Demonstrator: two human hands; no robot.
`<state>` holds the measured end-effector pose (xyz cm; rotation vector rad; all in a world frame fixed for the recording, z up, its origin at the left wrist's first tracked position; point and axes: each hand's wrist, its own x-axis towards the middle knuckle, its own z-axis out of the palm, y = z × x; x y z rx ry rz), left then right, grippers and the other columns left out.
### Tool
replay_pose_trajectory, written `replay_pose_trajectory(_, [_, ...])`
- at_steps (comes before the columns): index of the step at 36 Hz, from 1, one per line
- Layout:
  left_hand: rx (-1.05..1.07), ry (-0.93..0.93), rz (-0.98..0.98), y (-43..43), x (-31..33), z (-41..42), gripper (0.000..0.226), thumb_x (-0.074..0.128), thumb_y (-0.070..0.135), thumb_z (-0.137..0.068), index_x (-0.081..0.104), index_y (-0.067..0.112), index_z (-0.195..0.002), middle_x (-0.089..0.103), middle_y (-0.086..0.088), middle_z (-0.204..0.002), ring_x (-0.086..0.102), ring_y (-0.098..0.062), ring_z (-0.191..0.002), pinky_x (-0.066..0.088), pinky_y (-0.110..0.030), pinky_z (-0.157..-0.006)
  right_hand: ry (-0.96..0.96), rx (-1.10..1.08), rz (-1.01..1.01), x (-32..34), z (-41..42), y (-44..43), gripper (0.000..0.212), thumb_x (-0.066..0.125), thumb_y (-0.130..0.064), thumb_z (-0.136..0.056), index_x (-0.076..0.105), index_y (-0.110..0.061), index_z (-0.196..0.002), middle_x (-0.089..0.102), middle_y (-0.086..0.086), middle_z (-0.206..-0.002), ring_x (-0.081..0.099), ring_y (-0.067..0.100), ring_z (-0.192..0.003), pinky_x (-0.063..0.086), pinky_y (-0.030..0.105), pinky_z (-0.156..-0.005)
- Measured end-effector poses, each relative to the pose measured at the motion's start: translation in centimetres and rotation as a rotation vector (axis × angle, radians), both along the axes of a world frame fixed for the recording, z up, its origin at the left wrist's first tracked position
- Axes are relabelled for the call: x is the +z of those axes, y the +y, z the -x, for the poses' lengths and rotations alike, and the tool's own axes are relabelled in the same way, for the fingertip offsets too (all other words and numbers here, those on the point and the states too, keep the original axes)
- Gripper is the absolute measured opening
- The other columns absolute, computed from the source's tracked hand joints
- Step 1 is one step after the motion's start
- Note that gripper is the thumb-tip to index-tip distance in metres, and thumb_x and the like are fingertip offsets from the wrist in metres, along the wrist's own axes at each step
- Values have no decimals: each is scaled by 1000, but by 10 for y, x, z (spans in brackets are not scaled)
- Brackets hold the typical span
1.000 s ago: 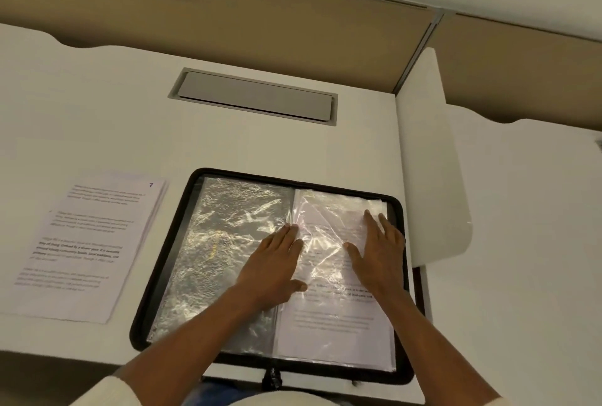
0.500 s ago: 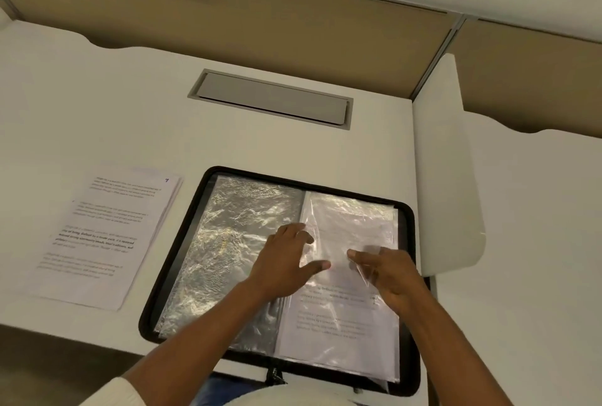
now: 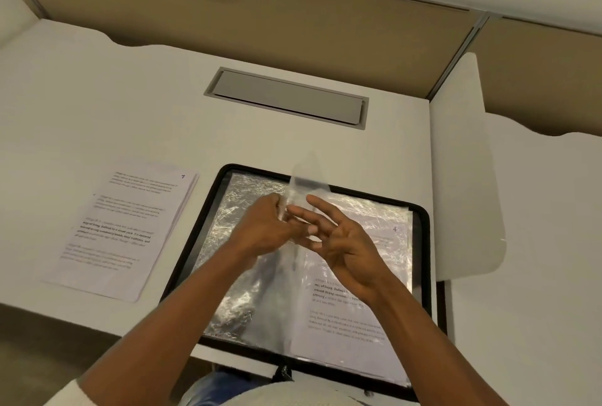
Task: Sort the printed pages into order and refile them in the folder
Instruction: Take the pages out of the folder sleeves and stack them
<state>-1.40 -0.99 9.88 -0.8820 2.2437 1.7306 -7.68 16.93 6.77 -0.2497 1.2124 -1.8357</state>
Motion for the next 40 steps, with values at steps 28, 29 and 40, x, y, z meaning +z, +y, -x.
replay_pose_trajectory(28, [289, -342, 664, -89, -84, -17, 36, 88, 48, -81, 65, 21, -77, 68, -2, -81, 65, -23, -77, 50, -33, -68, 1162, 11, -1114, -104, 60, 90, 78, 71, -53, -93, 43, -18, -157, 30, 6, -169, 24, 29, -156, 25, 54, -125])
replay_pose_trajectory(29, [278, -351, 679, -89, -84, -17, 38, 87, 50, -81, 64, 19, -84, 68, -3, -86, 67, -27, -83, 52, -35, -71, 1173, -7, -1136, -105, 63, 92, 76, 66, -54, -97, 42, -15, -158, 29, 9, -169, 24, 30, -156, 25, 53, -126])
replay_pose_trajectory(40, [123, -360, 975, -81, -86, -15, 57, 80, 52, -88, 55, 8, -115, 69, -12, -108, 71, -39, -97, 52, -43, -74, 1227, -127, -1379, -116, 83, 101, 63, 64, -39, -101, 50, 2, -147, 36, 24, -160, 34, 43, -145, 35, 55, -118])
